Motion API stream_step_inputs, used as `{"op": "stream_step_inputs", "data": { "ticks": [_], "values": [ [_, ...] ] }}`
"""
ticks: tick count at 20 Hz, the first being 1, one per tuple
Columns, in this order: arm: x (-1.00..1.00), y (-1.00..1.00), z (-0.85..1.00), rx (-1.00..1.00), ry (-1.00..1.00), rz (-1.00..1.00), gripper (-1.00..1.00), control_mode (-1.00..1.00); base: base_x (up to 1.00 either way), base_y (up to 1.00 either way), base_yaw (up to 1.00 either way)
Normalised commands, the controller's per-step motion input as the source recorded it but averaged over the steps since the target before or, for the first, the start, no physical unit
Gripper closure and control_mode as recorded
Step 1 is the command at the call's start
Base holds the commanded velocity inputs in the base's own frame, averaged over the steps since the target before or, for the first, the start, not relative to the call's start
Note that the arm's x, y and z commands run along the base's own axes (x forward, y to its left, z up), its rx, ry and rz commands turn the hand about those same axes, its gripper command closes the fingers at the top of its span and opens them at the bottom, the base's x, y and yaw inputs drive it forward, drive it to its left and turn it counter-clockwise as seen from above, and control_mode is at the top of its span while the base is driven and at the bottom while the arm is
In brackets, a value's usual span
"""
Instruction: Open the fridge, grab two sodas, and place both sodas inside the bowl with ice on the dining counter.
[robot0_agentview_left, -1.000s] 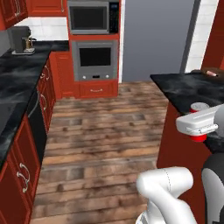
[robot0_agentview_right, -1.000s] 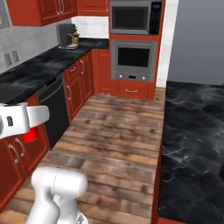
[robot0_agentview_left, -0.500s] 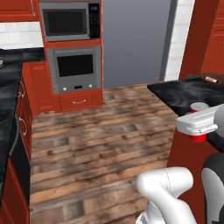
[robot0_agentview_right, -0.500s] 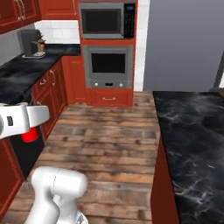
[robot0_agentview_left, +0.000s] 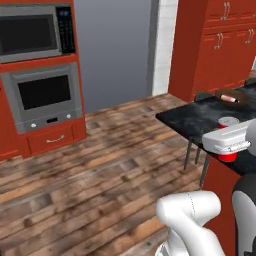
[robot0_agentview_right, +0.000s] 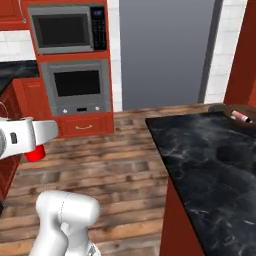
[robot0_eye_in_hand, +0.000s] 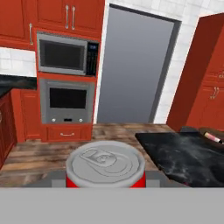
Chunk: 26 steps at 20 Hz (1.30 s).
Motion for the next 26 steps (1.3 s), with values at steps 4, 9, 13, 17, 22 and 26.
{"op": "stream_step_inputs", "data": {
  "ticks": [4, 9, 13, 17, 22, 26],
  "values": [
    [0.00, 0.00, 0.00, 0.00, 0.00, 0.00, 1.00, 1.00, 0.76, 0.45, -0.48],
    [0.00, 0.00, 0.00, 0.00, 0.00, 0.00, 1.00, 1.00, 0.65, 0.42, -0.51],
    [0.00, 0.00, 0.00, 0.00, 0.00, 0.00, 1.00, 1.00, 0.58, 0.38, -0.53],
    [0.00, 0.00, 0.00, 0.00, 0.00, 0.00, 1.00, 1.00, 0.53, 0.35, -0.55],
    [0.00, 0.00, 0.00, 0.00, 0.00, 0.00, 1.00, 1.00, 0.46, 0.35, -0.55],
    [0.00, 0.00, 0.00, 0.00, 0.00, 0.00, 1.00, 1.00, 0.43, 0.37, -0.55]
  ]
}}
